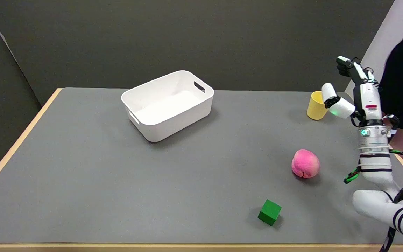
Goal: Pick up the yellow cup.
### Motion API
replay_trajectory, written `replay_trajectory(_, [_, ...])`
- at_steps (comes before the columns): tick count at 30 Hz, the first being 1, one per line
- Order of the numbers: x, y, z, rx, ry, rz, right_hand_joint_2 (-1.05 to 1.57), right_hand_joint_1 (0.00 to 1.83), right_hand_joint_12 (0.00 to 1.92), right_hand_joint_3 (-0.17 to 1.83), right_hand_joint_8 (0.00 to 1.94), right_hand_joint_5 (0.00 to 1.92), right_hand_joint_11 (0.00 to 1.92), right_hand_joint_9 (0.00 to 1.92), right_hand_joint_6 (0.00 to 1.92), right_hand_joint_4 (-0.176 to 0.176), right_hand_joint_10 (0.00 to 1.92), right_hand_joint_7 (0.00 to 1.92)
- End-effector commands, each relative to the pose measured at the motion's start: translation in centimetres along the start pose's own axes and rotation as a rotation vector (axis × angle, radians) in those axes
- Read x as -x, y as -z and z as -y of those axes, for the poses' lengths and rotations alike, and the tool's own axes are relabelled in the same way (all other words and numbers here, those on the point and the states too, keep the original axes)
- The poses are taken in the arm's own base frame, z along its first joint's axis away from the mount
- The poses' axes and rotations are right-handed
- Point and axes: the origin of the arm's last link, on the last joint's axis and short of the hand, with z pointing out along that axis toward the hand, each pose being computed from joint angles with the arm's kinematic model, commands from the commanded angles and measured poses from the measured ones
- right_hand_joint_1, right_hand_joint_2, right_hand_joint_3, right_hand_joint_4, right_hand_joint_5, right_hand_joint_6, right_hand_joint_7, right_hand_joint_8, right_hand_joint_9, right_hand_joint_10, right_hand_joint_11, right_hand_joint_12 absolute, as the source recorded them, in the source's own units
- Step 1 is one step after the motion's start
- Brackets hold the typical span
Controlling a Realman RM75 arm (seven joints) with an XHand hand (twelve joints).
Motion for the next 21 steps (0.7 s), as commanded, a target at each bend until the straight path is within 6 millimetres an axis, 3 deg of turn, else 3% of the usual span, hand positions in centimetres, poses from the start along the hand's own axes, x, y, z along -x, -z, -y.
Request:
replay_trajectory(1, [-2.0,-0.1,-2.0,0.032,0.039,0.013,0.67,0.37,1.10,0.95,0.45,0.25,0.00,0.30,0.50,0.054,0.79,0.37])
replay_trajectory(6, [-1.7,-0.3,-3.2,0.094,-0.019,0.065,0.67,0.36,1.09,0.96,0.45,0.25,0.00,0.29,0.50,0.052,0.79,0.37])
replay_trajectory(12, [-1.5,-1.0,-7.2,0.318,-0.208,0.122,0.63,0.29,1.04,0.98,0.35,0.18,0.00,0.14,0.44,0.030,0.68,0.24])
replay_trajectory(14, [-1.2,-1.3,-8.4,0.391,-0.294,0.132,0.60,0.23,0.95,0.96,0.24,0.09,0.00,0.04,0.38,-0.005,0.52,0.10])
replay_trajectory(21, [-1.0,-2.5,-10.8,0.552,-0.385,0.136,0.67,0.16,0.67,0.82,0.13,0.00,0.00,0.00,0.27,-0.053,0.25,0.00])
